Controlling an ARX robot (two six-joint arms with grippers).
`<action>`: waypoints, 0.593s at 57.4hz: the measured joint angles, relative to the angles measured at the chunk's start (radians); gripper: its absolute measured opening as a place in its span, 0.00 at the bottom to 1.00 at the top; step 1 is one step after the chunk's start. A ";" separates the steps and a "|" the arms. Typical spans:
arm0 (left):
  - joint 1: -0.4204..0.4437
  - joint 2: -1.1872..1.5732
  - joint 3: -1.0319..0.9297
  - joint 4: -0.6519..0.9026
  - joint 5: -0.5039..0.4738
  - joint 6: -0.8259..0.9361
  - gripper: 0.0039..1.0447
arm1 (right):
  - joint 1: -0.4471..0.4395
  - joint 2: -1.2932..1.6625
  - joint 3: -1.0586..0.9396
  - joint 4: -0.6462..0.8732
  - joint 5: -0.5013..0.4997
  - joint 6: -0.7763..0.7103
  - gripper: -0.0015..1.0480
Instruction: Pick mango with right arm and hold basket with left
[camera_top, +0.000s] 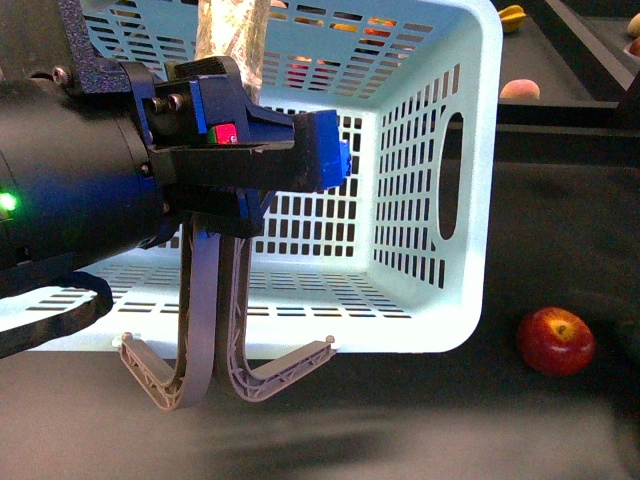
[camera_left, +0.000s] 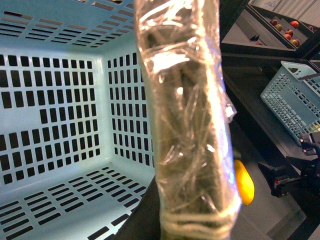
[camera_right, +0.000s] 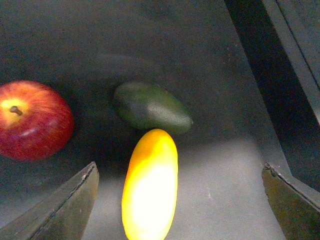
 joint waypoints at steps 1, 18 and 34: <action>0.000 0.000 0.000 0.000 0.000 0.000 0.08 | -0.001 0.008 0.006 -0.001 0.001 0.001 0.92; 0.000 0.000 0.000 0.000 0.000 0.000 0.08 | -0.003 0.159 0.124 -0.026 0.011 0.003 0.92; 0.000 0.000 0.000 0.000 0.000 0.000 0.08 | 0.011 0.256 0.181 -0.029 0.037 0.011 0.92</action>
